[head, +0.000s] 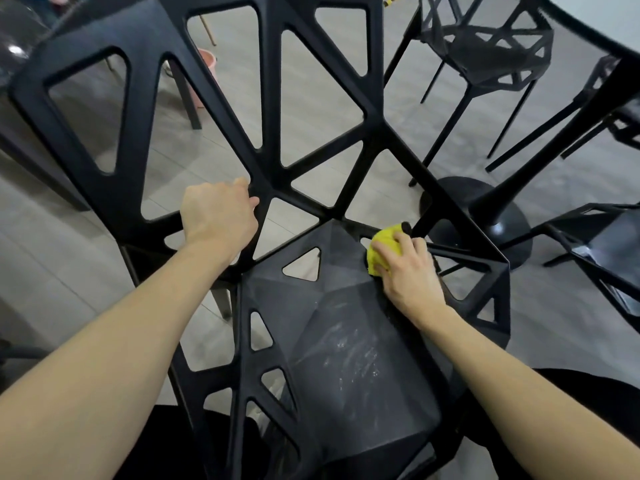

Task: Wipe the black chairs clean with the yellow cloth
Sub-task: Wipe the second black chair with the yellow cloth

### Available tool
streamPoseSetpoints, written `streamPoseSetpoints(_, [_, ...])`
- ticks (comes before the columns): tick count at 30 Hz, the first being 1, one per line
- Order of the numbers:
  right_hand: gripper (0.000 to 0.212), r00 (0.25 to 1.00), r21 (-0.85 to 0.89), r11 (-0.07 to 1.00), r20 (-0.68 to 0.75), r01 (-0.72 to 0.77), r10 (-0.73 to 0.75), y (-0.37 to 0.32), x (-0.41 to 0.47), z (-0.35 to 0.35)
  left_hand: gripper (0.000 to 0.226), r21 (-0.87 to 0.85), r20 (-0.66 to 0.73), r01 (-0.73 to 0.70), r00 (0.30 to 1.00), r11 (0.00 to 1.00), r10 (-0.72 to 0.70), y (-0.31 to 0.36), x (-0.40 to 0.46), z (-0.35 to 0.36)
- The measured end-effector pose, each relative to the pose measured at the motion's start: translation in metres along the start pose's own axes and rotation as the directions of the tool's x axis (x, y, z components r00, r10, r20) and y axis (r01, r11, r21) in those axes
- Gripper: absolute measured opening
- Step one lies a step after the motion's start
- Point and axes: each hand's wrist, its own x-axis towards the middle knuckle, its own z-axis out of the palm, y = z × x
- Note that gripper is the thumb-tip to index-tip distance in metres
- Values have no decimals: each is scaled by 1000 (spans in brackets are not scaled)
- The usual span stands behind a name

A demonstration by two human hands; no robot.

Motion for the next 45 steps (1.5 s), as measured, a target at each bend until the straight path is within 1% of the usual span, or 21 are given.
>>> streamPoseSetpoints(5, [38, 989, 84, 993, 116, 79, -89, -110, 65, 30, 30, -28, -2, -4, 1000, 1000, 4, -2, 1, -3])
streamPoseSetpoints(7, [37, 987, 30, 994, 116, 106, -108, -99, 63, 24, 31, -30, 7, -10, 1000, 999, 10, -2, 2, -4])
streamPoseSetpoints(12, [53, 989, -50, 989, 62, 136, -132, 11, -8, -12, 30, -11, 9, 7, 1000, 1000, -7, 0, 0, -4])
streamPoseSetpoints(14, [48, 997, 23, 998, 62, 54, -55, -4, -11, -6, 30, -8, 10, 20, 1000, 1000, -19, 1, -1, -4])
streamPoseSetpoints(16, [44, 997, 214, 976, 77, -25, 9, -54, 22, 10, 30, -14, 19, 12, 1000, 1000, -12, 2, 0, -5])
streamPoseSetpoints(19, [41, 997, 315, 949, 73, -2, -22, -113, 65, 25, 30, -27, 15, 20, 1000, 999, -19, 0, 0, -4])
streamPoseSetpoints(24, [48, 970, 386, 903, 67, 189, -232, -43, 9, 7, 30, 9, 27, 12, 1000, 1000, -12, 0, 1, -6])
streamPoseSetpoints(26, [47, 989, 375, 924, 84, 80, -120, -22, 11, 6, 29, 14, 30, 20, 999, 1000, -20, 0, 1, -5])
streamPoseSetpoints(28, [41, 983, 330, 926, 47, -181, 175, -57, 30, 15, 29, 32, 28, 21, 999, 999, -22, -1, 2, -3])
streamPoseSetpoints(29, [38, 975, 312, 926, 5, -213, 222, -91, 32, 19, 30, 36, 35, 0, 999, 999, -2, -1, 2, -4])
streamPoseSetpoints(30, [37, 986, 341, 927, -4, -154, 166, -128, 29, 19, 30, 34, 40, -32, 999, 999, 30, -1, 2, -6])
streamPoseSetpoints(32, [44, 978, 454, 878, 63, 150, -200, -178, 13, 11, 34, 6, 43, -96, 994, 995, 96, -7, -2, -10])
streamPoseSetpoints(33, [47, 941, 483, 839, 81, 251, -328, -173, 17, 10, 40, -4, 56, -122, 991, 993, 122, -15, -8, -14])
streamPoseSetpoints(34, [47, 935, 486, 833, 80, 265, -344, -156, 28, 7, 46, 6, 61, -148, 987, 989, 148, -24, -17, -18])
streamPoseSetpoints(35, [46, 963, 477, 861, 99, 176, -252, -137, 39, 5, 52, 20, 33, -170, 985, 985, 169, -35, -32, -20])
streamPoseSetpoints(36, [43, 991, 461, 888, 121, -6, -56, -120, 50, 0, 56, 17, -16, -178, 984, 984, 179, -46, -49, -20])
streamPoseSetpoints(38, [36, 951, 450, 838, 147, -310, 272, -123, 57, -10, 62, -9, -118, -199, 973, 980, 197, -65, -79, -20])
streamPoseSetpoints(39, [34, 955, 445, 845, 145, -296, 258, -149, 51, -12, 62, -16, -144, -224, 965, 974, 220, -71, -89, -19])
streamPoseSetpoints(42, [41, 973, 560, 828, 205, -30, -104, -217, 8, -22, 53, -67, -156, -249, 959, 966, 236, -72, -98, -19])
streamPoseSetpoints(44, [43, 945, 552, 827, 204, 106, -257, -193, 12, -21, 54, -105, -152, -242, 963, 965, 225, -69, -96, -21])
streamPoseSetpoints(45, [44, 944, 508, 856, 229, 94, -239, -169, 25, -20, 55, -121, -150, -245, 962, 962, 226, -68, -97, -22])
